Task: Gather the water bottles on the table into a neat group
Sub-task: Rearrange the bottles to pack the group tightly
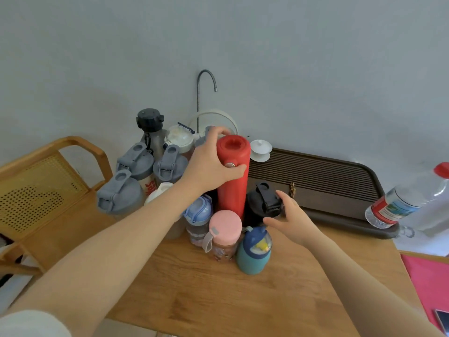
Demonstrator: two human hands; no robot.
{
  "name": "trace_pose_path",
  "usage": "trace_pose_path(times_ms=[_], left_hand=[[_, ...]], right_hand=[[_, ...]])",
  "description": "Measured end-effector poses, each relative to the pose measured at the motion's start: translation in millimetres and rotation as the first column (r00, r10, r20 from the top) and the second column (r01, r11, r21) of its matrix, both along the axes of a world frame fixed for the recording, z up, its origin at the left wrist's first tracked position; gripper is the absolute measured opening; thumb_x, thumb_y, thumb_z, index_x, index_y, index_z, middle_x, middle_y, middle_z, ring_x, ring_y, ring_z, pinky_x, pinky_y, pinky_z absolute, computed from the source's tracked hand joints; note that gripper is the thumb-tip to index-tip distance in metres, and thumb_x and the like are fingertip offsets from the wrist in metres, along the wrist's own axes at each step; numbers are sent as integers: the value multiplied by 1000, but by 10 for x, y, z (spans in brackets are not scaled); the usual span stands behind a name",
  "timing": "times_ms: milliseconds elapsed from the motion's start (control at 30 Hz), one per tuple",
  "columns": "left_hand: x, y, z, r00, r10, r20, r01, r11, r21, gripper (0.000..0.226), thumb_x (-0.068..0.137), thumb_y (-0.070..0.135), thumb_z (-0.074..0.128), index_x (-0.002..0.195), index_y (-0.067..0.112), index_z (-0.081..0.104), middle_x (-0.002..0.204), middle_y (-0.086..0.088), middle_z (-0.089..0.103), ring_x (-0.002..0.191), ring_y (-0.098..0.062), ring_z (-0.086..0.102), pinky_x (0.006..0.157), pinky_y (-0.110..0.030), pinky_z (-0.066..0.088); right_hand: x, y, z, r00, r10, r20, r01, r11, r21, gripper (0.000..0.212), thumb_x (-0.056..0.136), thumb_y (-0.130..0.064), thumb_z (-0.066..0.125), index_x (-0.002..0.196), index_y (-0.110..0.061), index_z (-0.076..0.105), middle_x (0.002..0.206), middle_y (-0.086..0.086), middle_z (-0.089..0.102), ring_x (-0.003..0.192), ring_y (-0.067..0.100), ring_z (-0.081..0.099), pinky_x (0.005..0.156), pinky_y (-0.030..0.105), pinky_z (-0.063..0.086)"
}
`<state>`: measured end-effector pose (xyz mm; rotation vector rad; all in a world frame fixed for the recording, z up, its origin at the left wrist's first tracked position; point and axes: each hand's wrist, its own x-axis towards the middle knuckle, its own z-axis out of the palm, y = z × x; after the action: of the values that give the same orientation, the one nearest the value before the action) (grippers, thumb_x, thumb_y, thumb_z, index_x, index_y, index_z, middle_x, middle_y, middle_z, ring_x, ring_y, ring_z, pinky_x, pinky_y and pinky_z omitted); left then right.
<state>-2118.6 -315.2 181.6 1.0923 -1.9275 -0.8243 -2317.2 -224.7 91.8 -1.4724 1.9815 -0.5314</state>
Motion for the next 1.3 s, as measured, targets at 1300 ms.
trace_pose_path(times_ms=[1300], left_hand=[[3028, -1282, -9, 990, 2, -141, -4, 1000, -9, 64, 68, 9, 76, 112, 36, 40, 104, 15, 53, 92, -3, 55, 77, -10, 42]], right_hand=[[2629, -1596, 696, 901, 111, -419, -225, 946, -232, 45, 88, -15, 53, 132, -15, 44, 133, 11, 47, 120, 31, 43, 95, 38, 39]])
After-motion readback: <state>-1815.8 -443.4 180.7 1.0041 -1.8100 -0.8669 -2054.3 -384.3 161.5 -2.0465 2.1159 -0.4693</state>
